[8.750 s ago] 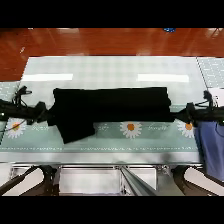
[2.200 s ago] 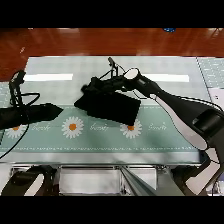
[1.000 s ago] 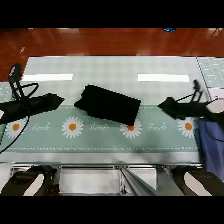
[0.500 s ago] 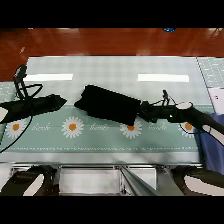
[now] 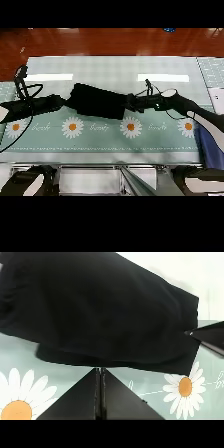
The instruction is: Fold the shirts.
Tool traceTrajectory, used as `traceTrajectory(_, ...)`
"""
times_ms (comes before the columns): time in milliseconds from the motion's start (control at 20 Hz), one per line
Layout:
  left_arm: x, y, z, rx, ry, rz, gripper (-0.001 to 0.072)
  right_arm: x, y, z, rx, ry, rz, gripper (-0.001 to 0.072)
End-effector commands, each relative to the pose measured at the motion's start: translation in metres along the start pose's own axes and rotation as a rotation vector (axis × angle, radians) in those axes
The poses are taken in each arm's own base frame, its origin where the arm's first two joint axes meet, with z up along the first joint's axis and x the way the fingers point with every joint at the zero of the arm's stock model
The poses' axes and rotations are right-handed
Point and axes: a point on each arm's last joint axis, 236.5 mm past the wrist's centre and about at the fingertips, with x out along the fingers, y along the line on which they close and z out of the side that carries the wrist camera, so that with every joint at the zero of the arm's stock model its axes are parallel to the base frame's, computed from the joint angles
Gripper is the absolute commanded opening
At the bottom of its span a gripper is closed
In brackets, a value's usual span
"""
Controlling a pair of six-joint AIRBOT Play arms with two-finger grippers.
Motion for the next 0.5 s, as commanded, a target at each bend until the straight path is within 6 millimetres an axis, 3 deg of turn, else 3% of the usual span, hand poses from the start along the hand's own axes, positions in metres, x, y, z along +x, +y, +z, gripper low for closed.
traceTrajectory(0, 0.000, 0.000, 0.000, 0.001, 0.000, 0.000, 0.0020, -0.002, 0.051, 0.004, -0.122, 0.039, 0.083, 0.0024)
traceTrajectory(150, 0.000, 0.000, 0.000, 0.001, 0.000, 0.000, 0.0020, -0.021, 0.091, 0.027, -0.228, 0.023, 0.065, 0.0024)
traceTrajectory(250, 0.000, 0.000, 0.000, 0.001, 0.000, 0.000, 0.0020, -0.044, 0.113, 0.046, -0.320, 0.004, -0.023, 0.0024)
traceTrajectory(450, 0.000, 0.000, 0.000, 0.032, 0.000, 0.001, 0.0020, -0.121, 0.156, 0.094, -0.446, -0.132, -0.189, 0.0024)
